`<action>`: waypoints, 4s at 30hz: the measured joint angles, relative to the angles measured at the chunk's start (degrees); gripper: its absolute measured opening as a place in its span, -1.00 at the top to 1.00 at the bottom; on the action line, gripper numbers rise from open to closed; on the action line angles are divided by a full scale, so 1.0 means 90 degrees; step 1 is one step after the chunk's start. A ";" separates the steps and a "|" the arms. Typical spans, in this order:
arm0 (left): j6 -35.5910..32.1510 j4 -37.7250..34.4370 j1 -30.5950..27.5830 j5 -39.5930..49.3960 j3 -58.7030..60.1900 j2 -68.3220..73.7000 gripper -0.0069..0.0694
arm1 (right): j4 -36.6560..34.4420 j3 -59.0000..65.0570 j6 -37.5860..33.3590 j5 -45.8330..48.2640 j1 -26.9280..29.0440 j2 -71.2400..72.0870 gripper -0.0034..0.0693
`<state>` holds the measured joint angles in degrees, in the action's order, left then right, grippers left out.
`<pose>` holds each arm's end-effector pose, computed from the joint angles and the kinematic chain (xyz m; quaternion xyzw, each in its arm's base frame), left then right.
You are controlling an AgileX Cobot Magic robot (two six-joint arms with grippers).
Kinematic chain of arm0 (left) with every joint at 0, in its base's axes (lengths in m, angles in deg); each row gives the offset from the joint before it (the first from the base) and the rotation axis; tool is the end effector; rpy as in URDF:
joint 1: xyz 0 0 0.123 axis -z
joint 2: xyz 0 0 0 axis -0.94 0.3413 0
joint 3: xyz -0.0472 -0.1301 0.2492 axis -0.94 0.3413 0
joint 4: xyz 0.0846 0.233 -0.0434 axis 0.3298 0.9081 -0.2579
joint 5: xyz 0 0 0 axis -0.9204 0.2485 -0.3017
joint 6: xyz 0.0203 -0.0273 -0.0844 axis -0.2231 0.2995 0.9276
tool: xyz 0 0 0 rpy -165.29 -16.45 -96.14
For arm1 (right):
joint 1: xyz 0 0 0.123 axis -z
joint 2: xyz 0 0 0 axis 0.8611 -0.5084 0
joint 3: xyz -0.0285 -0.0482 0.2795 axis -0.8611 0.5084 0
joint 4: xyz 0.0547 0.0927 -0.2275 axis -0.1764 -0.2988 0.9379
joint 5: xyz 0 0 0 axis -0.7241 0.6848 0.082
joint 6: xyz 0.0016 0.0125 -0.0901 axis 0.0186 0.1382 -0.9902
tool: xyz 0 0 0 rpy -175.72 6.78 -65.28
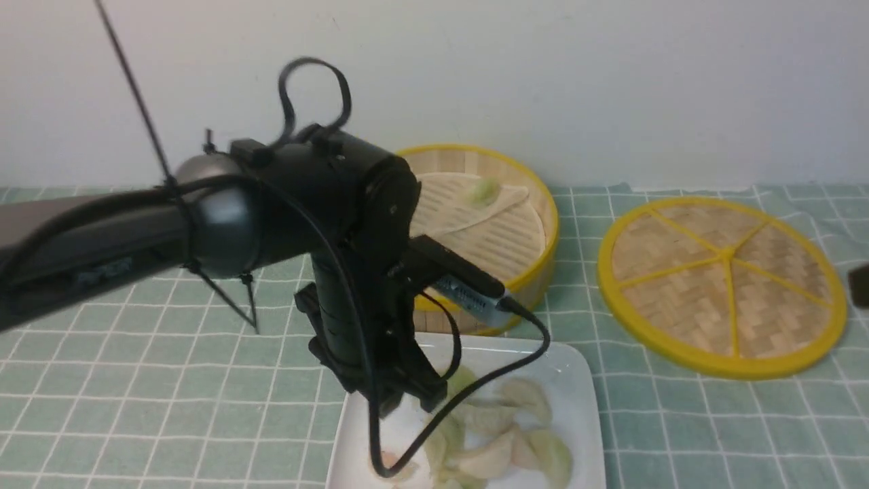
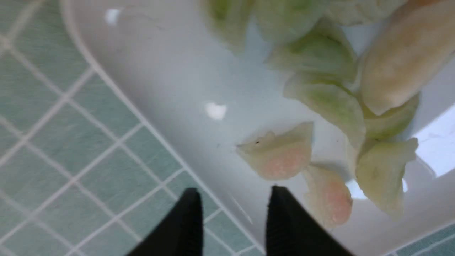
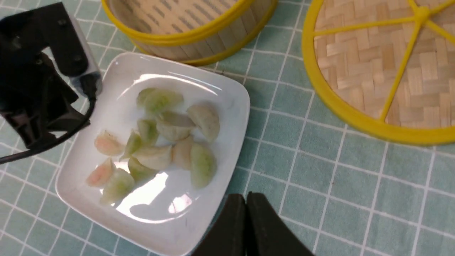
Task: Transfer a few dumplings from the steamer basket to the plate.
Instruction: Use the left arm to put the dumpling into the plate, then use the right arm to grab a dumpling from inside the steamer
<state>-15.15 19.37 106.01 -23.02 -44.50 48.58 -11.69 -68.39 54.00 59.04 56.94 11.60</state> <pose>0.2838 -0.2039 0.2403 0.3282 0.9429 -0.0071 0.0556 0.1710 0.0447 0.3798 -0.1230 0.9388 0.1940 0.2568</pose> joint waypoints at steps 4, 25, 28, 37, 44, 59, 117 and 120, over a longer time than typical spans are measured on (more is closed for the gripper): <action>0.0293 0.0177 -0.0186 0.0115 0.0048 -0.1026 0.77 | 0.0479 -0.0820 0.0200 -0.0093 -0.0811 -0.1090 0.93; 0.0577 0.0305 -0.2003 0.0354 0.2465 -0.4748 0.83 | 0.2147 -0.6849 -0.0201 -0.0555 -0.2587 -0.7407 -0.16; 0.0577 0.0570 -0.2217 0.0543 0.2638 -0.5159 0.83 | 0.2338 -0.7405 -0.0539 -0.0562 -0.2650 -0.8065 -0.41; 0.0577 0.1041 -0.2415 0.0781 0.2671 -0.5920 0.83 | 0.2521 -0.7710 -0.1206 -0.1404 -0.2650 -0.8981 -0.51; 0.0577 0.1197 -0.2422 0.0793 0.2671 -0.6075 0.83 | 0.2886 -0.7710 -0.1442 -0.2092 -0.2650 -0.9456 -0.51; 0.0577 0.1305 -0.2422 0.0793 0.2671 -0.6088 0.83 | 0.3186 -0.7778 -0.1677 -0.2773 -0.2650 -0.9788 -0.49; 0.0577 0.1570 -0.2422 0.0793 0.2671 -0.6088 0.83 | 0.2263 -0.7846 -0.2432 -0.2945 -0.2504 -0.9942 -0.54; 0.0577 0.1572 -0.2422 0.0793 0.2671 -0.6088 0.83 | 0.2263 -0.7866 -0.2243 -0.2917 -0.2519 -0.9950 -0.17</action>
<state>-9.96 33.52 84.22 -15.88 -20.46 -6.21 8.68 -139.18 33.81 32.79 34.27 -77.96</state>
